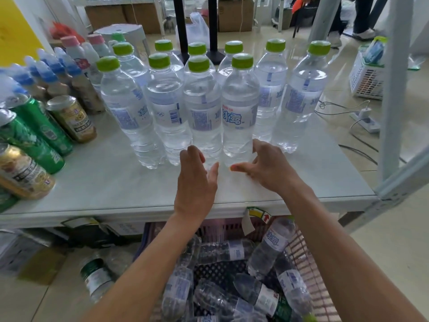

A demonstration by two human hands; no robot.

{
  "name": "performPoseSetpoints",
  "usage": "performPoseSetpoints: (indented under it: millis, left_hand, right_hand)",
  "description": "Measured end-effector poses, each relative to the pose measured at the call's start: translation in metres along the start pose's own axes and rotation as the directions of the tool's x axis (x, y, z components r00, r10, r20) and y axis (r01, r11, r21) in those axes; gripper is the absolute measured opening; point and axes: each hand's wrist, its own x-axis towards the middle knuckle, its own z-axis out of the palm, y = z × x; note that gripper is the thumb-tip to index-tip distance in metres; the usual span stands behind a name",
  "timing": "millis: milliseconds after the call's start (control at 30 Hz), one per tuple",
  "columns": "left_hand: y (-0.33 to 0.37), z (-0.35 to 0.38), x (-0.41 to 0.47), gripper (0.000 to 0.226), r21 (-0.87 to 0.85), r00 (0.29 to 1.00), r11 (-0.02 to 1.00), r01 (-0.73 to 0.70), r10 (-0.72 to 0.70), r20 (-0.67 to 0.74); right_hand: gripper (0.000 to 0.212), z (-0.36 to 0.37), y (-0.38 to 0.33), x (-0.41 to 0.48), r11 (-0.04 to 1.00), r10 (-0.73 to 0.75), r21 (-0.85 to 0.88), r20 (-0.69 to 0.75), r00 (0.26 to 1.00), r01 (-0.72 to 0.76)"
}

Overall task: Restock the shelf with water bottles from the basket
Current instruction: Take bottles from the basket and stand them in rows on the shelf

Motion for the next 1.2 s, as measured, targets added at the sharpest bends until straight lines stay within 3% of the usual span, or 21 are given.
performPoseSetpoints:
  millis: [200, 300, 400, 433, 500, 567, 633, 700, 800, 833, 900, 933, 1033, 1067, 1100, 1167, 1200]
  left_hand:
    - [-0.001, -0.002, 0.0, 0.027, -0.06, 1.0, 0.998, 0.022, -0.022, 0.01]
    - [-0.003, -0.002, 0.0, 0.023, -0.077, 1.0, 0.997, 0.011, -0.009, 0.027]
    - [-0.005, -0.014, -0.005, 0.021, -0.115, 0.982, 0.99, -0.076, 0.095, 0.166]
    - [-0.007, -0.019, -0.01, 0.023, -0.145, 0.95, 0.981, -0.129, 0.165, 0.265]
    - [-0.007, -0.033, -0.024, 0.025, -0.223, 0.818, 0.924, -0.31, 0.378, 0.433]
    - [-0.007, -0.044, -0.037, 0.023, -0.332, 0.662, 0.807, -0.488, 0.591, 0.461]
    - [-0.011, -0.045, -0.049, 0.023, -0.411, 0.525, 0.715, -0.565, 0.696, 0.489]
    - [-0.025, -0.035, -0.062, 0.025, -0.359, 0.405, 0.737, -0.572, 0.635, 0.658]
    - [-0.075, -0.01, -0.084, 0.013, -0.036, 0.243, 0.806, -0.591, 0.221, 0.945]
    - [-0.096, -0.002, -0.09, 0.023, 0.056, 0.214, 0.793, -0.607, 0.095, 0.972]
    - [-0.131, 0.008, -0.102, 0.073, 0.171, 0.202, 0.717, -0.676, -0.044, 0.978]
    - [-0.147, 0.014, -0.108, 0.086, 0.218, 0.227, 0.656, -0.722, -0.073, 0.971]
    - [-0.169, 0.03, -0.127, 0.092, 0.254, 0.238, 0.509, -0.823, -0.097, 0.966]
    - [-0.17, 0.033, -0.131, 0.085, 0.232, 0.213, 0.496, -0.837, -0.095, 0.972]
    - [-0.165, 0.034, -0.132, 0.075, 0.193, 0.163, 0.457, -0.869, -0.104, 0.981]
    - [-0.156, 0.034, -0.131, 0.065, 0.104, 0.053, 0.357, -0.928, -0.149, 0.987]
    - [-0.152, 0.033, -0.128, 0.063, 0.08, 0.026, 0.342, -0.936, -0.158, 0.987]
  right_hand:
    - [0.058, 0.01, 0.004, 0.003, 1.0, 0.027, -0.004, -0.053, 0.998, -0.027]
    - [0.07, 0.016, 0.009, 0.005, 0.992, 0.074, -0.098, -0.052, 0.996, -0.079]
    - [0.063, 0.0, -0.004, -0.001, 0.968, 0.205, -0.163, 0.058, 0.977, -0.193]
    - [0.053, -0.009, -0.009, -0.005, 0.955, 0.26, -0.183, 0.131, 0.957, -0.234]
    - [0.037, -0.027, -0.018, -0.014, 0.938, 0.321, -0.227, 0.29, 0.902, -0.261]
    - [0.028, -0.038, -0.02, -0.027, 0.95, 0.305, -0.191, 0.414, 0.858, -0.246]
    - [0.021, -0.041, -0.014, -0.047, 0.958, 0.267, -0.056, 0.529, 0.806, -0.281]
    - [0.019, -0.04, -0.006, -0.065, 0.946, 0.236, 0.006, 0.673, 0.701, -0.324]
    - [0.016, -0.037, 0.01, -0.079, 0.952, 0.273, -0.172, 0.852, 0.447, -0.254]
    - [0.017, -0.033, 0.019, -0.081, 0.944, 0.314, -0.236, 0.862, 0.399, -0.233]
    - [0.023, -0.019, 0.035, -0.084, 0.91, 0.412, -0.363, 0.84, 0.354, -0.198]
    - [0.028, -0.011, 0.045, -0.087, 0.888, 0.46, -0.426, 0.819, 0.342, -0.174]
    - [0.039, 0.017, 0.077, -0.099, 0.821, 0.566, -0.566, 0.788, 0.244, -0.076]
    - [0.041, 0.027, 0.088, -0.103, 0.804, 0.579, -0.595, 0.771, 0.263, -0.027]
    - [0.041, 0.037, 0.097, -0.107, 0.788, 0.567, -0.615, 0.749, 0.343, 0.04]
    - [0.041, 0.053, 0.104, -0.115, 0.761, 0.443, -0.627, 0.689, 0.574, 0.165]
    - [0.045, 0.061, 0.104, -0.118, 0.737, 0.375, -0.639, 0.657, 0.654, 0.219]
